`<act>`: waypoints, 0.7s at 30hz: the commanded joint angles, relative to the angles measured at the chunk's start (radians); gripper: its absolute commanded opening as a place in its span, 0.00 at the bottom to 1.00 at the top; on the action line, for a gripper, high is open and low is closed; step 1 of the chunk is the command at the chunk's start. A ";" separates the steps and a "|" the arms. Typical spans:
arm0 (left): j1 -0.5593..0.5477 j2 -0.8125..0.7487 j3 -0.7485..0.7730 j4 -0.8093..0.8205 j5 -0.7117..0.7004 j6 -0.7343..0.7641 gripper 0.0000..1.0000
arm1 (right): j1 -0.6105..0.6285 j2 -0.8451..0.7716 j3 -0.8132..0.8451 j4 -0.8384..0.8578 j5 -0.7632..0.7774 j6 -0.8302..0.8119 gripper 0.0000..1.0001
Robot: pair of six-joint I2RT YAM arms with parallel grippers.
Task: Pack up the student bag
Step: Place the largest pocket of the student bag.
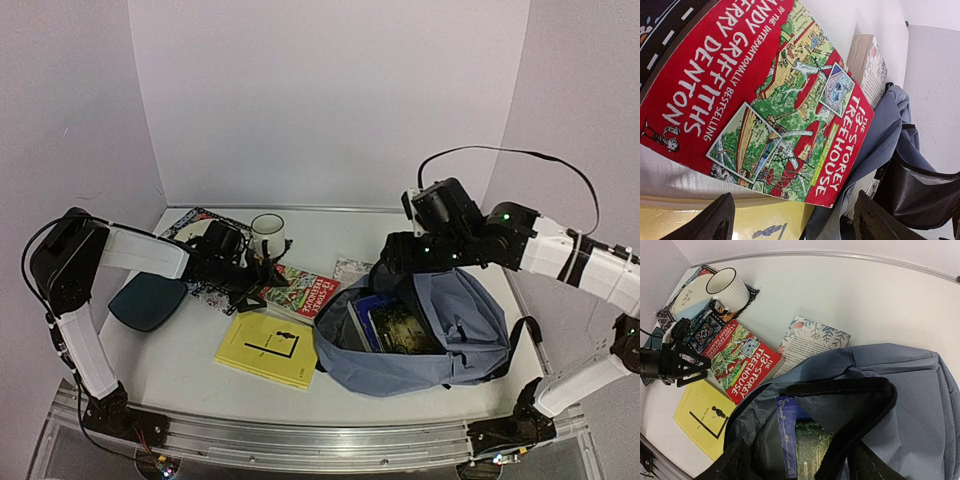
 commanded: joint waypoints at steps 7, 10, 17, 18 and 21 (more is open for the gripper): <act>0.003 0.028 0.005 0.038 0.015 0.004 0.77 | -0.059 0.152 0.240 -0.111 -0.079 -0.152 0.78; 0.003 0.031 0.006 0.038 0.012 0.005 0.76 | -0.061 0.123 0.281 -0.124 -0.052 -0.163 0.83; 0.004 0.039 0.003 0.033 0.009 0.004 0.75 | -0.063 0.040 0.322 -0.190 -0.002 -0.205 0.92; 0.003 0.039 0.003 0.032 0.008 0.004 0.75 | -0.063 0.036 0.321 -0.193 -0.002 -0.207 0.92; 0.004 0.039 0.008 0.025 0.005 0.010 0.74 | -0.064 -0.005 0.307 -0.216 0.004 -0.219 0.94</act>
